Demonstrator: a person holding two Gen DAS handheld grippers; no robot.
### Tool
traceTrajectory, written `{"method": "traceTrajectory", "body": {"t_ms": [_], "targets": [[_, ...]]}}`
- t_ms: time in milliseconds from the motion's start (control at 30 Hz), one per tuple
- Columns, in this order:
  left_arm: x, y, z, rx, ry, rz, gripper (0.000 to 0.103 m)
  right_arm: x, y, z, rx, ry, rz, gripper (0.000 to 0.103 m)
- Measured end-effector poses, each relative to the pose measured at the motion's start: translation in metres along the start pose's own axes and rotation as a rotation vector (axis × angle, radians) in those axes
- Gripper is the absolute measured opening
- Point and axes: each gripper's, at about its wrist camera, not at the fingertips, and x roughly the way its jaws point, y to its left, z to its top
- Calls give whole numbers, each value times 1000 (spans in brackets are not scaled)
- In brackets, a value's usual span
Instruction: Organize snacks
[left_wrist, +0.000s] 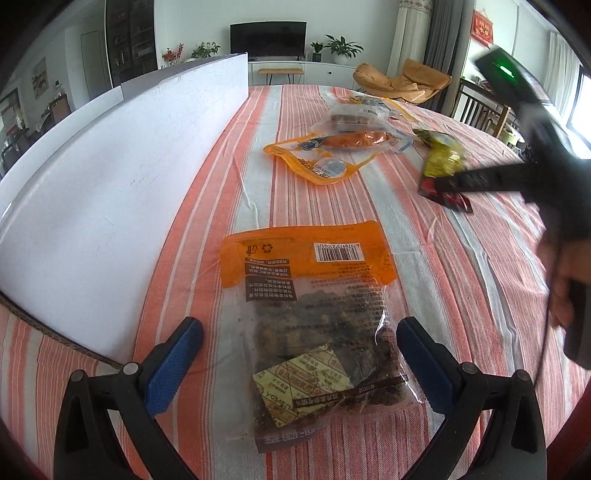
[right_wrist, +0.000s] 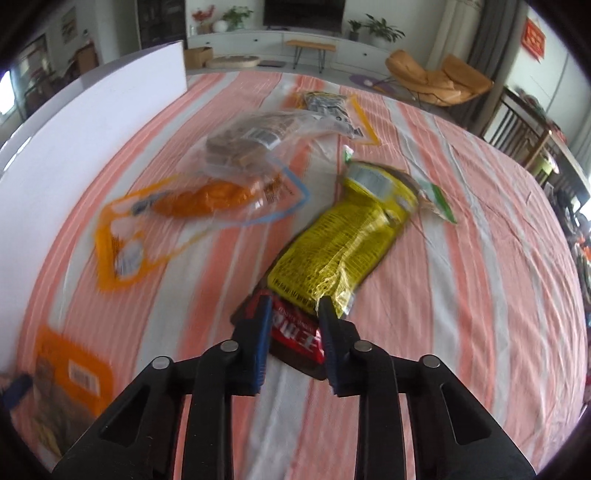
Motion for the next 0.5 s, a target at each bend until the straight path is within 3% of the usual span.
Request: {"method": "traceTrajectory", "body": {"t_ms": [100, 133, 233, 333, 400, 433, 467, 500], "targets": [[0, 0, 0, 0, 0, 0, 103, -7, -11, -15, -4, -11, 11, 24], [0, 0, 0, 0, 0, 0, 103, -9, -15, -20, -2, -12, 4, 18], [0, 0, 0, 0, 0, -1, 103, -14, -36, -45, 42, -4, 3, 17], [0, 0, 0, 1, 0, 0, 103, -26, -59, -74, 96, -49, -16, 19], [0, 0, 0, 0, -1, -1, 103, -31, -72, -89, 136, -90, 3, 33], [0, 0, 0, 0, -1, -1, 103, -33, -76, -95, 155, -103, 9, 48], [0, 0, -1, 0, -1, -1, 103, -34, -81, -100, 173, -115, 6, 55], [0, 0, 0, 0, -1, -1, 103, -33, -84, -104, 186, -123, 2, 70]]}}
